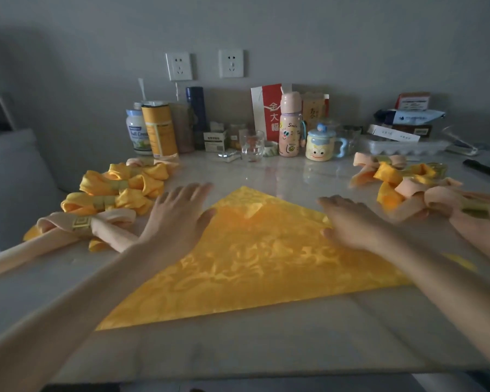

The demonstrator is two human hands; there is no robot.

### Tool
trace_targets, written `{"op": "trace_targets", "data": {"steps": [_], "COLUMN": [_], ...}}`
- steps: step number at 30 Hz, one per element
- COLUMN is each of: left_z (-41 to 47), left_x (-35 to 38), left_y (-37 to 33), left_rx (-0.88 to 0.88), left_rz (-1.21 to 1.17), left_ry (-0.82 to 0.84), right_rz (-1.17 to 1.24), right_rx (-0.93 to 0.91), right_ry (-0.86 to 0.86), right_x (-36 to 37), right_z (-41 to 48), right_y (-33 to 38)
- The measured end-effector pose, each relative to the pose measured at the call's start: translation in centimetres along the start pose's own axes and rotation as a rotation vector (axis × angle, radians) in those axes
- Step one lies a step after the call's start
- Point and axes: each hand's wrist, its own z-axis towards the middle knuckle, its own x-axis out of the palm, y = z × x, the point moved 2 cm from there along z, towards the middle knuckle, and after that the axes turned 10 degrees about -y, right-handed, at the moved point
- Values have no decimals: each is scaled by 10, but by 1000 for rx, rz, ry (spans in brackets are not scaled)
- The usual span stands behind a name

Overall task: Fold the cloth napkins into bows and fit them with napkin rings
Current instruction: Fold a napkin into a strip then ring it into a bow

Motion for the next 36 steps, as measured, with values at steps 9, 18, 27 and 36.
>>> {"op": "trace_targets", "data": {"steps": [9,18,27,36], "left_z": [-60,-42,-56,-75], "left_x": [46,39,25,12], "left_y": [-24,-25,-41,-40], "left_rx": [54,5,203,252], "left_rz": [-104,-190,-138,-246], "left_ry": [499,410,483,591], "right_rz": [293,239,203,88], "right_rx": [-205,-150,-93,-78], "right_ry": [67,134,61,45], "right_x": [39,45,51,21], "right_z": [-26,7,22,-2], "right_y": [22,27,30,39]}}
